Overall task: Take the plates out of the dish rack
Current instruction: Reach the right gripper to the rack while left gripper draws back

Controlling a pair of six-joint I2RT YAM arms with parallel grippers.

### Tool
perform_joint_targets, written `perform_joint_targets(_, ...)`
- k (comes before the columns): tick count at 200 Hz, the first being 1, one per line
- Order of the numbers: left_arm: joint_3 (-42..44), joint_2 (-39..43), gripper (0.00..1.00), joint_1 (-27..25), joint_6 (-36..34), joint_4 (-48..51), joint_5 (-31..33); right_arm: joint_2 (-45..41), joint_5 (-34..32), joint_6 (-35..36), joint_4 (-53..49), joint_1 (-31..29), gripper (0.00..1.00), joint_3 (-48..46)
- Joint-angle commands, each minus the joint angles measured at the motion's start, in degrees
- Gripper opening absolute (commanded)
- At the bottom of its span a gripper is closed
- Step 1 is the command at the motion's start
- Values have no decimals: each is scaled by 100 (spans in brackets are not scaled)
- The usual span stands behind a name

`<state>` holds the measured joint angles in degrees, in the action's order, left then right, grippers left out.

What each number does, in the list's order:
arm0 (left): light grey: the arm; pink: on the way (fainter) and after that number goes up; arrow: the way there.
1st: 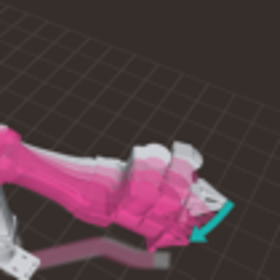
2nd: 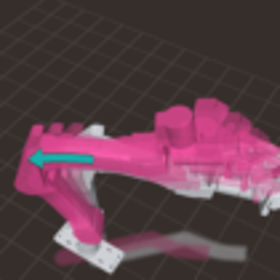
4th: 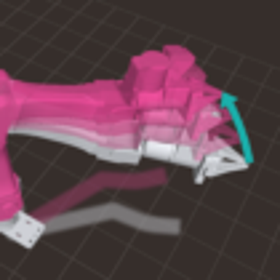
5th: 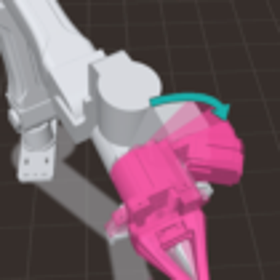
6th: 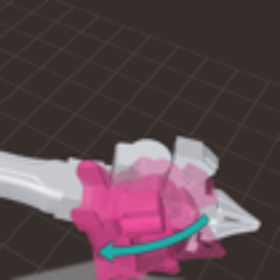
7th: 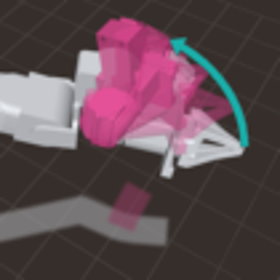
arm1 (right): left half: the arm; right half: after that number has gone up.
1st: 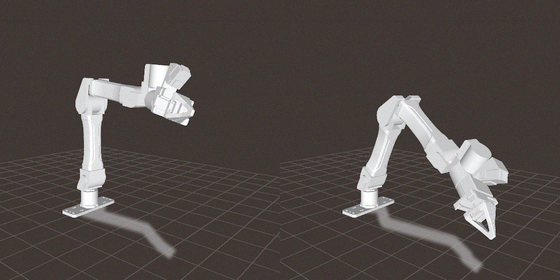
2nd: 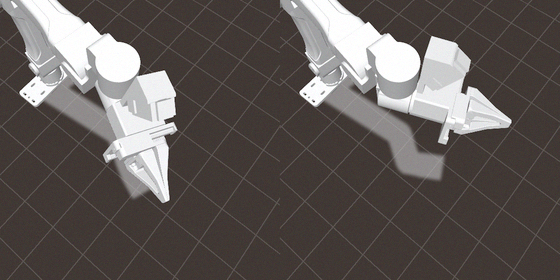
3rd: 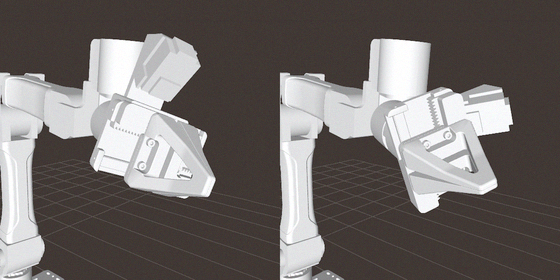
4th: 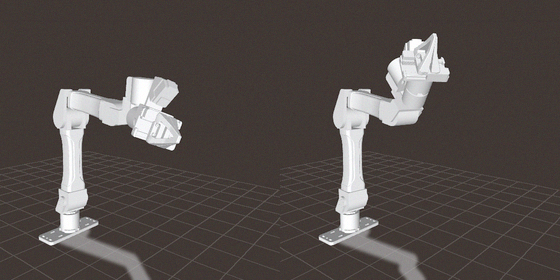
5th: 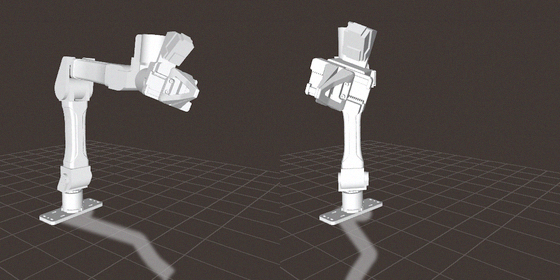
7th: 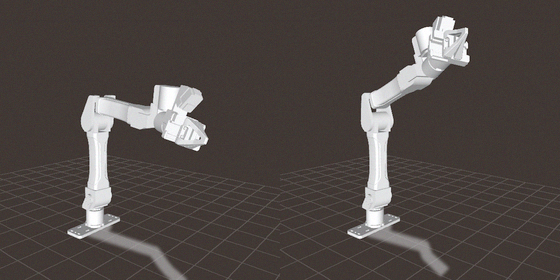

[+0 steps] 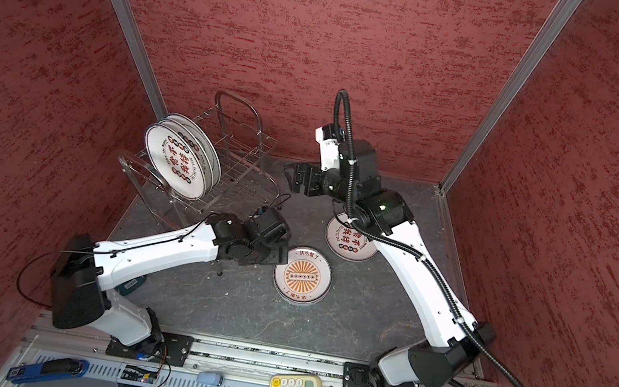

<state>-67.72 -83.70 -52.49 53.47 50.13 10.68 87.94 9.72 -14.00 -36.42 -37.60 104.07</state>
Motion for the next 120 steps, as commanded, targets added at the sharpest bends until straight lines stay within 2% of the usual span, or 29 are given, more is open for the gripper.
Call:
perform_joint_targets(1, 557, 591, 92, -3, 476, 139, 357, 522, -385, 573, -255, -493, 99, 686)
perform_joint_targets(39, 1081, 1331, 97, 59, 584, 345, 548, 1185, -800, 846, 77, -1085, 99, 1409)
perform_joint_targets(62, 1284, 1624, 100, 129, 587, 399, 577, 1419, -964, 856, 231, -1337, 95, 1666)
perform_joint_targets(87, 1475, 1879, 99, 219, 572, 401, 535, 1738, -1051, 777, 228, -1444, 92, 1996)
perform_joint_targets(120, 1693, 2199, 100, 287, 590, 454, 519, 2149, -1099, 689, 275, -1495, 83, 2439)
